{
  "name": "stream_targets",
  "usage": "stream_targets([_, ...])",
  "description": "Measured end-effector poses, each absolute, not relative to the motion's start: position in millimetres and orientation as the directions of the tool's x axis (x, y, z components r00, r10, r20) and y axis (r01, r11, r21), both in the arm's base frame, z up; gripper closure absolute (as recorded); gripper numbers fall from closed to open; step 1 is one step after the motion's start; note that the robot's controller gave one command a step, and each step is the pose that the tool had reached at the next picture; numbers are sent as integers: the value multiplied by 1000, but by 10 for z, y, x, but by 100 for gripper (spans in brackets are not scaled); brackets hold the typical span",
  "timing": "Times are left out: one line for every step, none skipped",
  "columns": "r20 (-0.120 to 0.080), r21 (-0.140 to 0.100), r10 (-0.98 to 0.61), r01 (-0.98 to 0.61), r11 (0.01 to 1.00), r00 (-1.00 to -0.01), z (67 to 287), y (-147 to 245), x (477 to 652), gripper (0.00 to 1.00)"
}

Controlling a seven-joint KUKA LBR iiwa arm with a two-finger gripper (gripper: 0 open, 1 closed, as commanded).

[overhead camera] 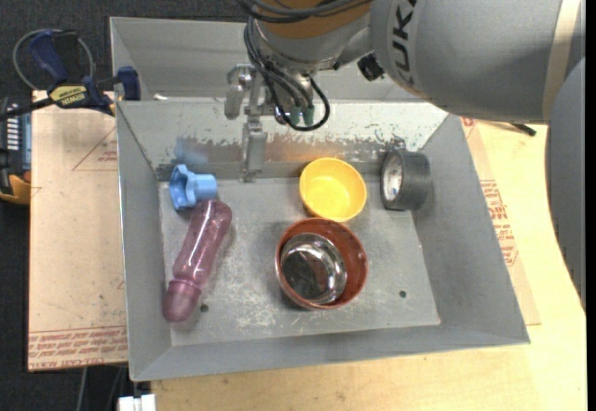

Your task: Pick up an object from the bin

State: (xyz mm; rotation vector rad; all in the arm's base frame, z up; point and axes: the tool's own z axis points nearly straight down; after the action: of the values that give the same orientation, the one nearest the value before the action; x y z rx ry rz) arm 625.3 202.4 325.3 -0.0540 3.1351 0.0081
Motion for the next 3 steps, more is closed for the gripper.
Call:
stream_targets([1,4,-152,-152,988,-988,2315,2119,5989,0])
stream_targets([-14,4,-120,-120,993,-993,3403,1892,6244,0])
stream_targets([2,4,74,74,997,-997,2548,1467,6193,0])
